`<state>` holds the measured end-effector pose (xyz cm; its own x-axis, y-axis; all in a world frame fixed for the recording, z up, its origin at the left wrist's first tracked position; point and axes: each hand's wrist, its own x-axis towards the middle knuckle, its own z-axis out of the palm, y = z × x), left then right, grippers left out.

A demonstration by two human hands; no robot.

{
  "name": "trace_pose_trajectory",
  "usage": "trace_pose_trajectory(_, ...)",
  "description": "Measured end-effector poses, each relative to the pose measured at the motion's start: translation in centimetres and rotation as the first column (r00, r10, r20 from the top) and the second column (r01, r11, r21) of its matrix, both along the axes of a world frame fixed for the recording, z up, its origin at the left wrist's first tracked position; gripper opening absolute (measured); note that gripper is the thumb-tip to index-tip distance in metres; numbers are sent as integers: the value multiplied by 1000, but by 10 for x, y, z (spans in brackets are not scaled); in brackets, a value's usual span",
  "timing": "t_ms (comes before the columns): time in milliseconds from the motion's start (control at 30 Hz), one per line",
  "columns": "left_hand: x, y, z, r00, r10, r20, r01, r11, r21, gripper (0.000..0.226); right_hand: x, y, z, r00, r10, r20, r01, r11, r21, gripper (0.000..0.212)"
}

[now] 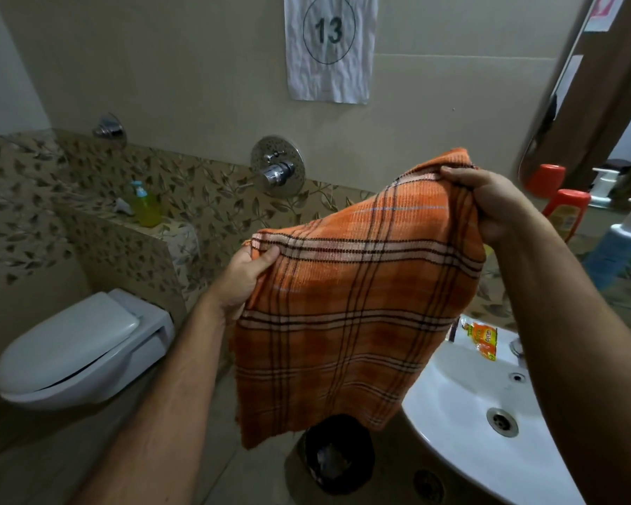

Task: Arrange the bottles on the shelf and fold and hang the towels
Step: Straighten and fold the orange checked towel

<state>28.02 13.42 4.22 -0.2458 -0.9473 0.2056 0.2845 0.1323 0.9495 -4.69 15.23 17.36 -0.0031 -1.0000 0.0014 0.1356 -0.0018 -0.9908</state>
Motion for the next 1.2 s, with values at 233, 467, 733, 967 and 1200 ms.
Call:
trace_pose_trajectory(233, -20, 4, 48, 978, 0, -208, 2, 1000, 9, 29, -17, -26, 21, 998, 48, 26, -48, 999, -20, 37)
trace_pose_trajectory(467, -50, -13, 60, 941, 309, -138, -278, 938, 206, 27, -8, 9, -201, 792, 426, 438, -473, 881, -2, 93)
trace_pose_trajectory(733, -36, -17, 35, 897, 440, -52, -388, 837, 386, 15, 24, 16, -206, 912, 285, 294, -306, 952, 24, 63)
trace_pose_trajectory(967, 15, -16, 41, 913, 388, -129, -309, 861, 404, 31, 44, 9, -156, 942, 299, 151, -281, 951, -129, 20)
trace_pose_trajectory(1200, 72, -14, 4, 946, 201, -255, -114, 941, 320, 70, 74, 7, -54, 892, 437, 116, -403, 885, -233, 46)
